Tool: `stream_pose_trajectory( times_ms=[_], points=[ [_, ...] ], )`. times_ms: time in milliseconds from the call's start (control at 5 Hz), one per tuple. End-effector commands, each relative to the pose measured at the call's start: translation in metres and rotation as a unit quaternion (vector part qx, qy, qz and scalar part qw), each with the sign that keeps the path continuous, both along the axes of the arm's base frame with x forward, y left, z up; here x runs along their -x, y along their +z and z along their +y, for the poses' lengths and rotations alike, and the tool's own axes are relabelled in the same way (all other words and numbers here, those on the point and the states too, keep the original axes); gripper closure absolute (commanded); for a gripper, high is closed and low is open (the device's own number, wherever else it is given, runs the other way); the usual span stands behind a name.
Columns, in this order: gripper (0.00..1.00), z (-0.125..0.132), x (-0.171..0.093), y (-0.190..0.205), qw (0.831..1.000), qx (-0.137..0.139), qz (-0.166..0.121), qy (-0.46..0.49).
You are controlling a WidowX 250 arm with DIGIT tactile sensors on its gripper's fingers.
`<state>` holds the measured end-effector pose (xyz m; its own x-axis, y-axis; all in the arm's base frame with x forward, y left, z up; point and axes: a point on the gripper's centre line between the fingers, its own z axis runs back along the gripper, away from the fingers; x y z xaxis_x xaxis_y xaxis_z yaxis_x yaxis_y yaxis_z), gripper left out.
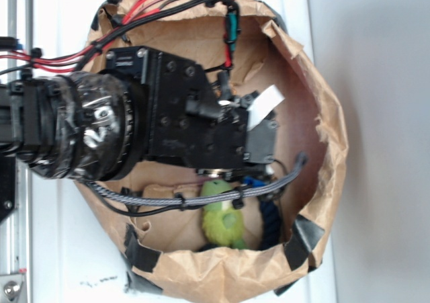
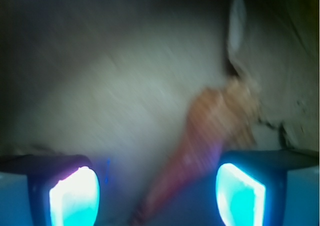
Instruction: Grab the shell.
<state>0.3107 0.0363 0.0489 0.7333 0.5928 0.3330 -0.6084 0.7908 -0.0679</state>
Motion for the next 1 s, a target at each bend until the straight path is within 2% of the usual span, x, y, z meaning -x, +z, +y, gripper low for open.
stream_pose_trajectory(
  times_ms=[0, 400, 800],
  points=[
    [0.0, 0.016, -0.003, 0.024, 0.999, -0.013, -0.043, 0.005],
    [0.0, 0.035, 0.003, 0.023, 0.999, -0.002, -0.035, 0.015],
    [0.0, 0.035, 0.001, 0.022, 0.999, -0.013, -0.037, 0.014]
  ],
)
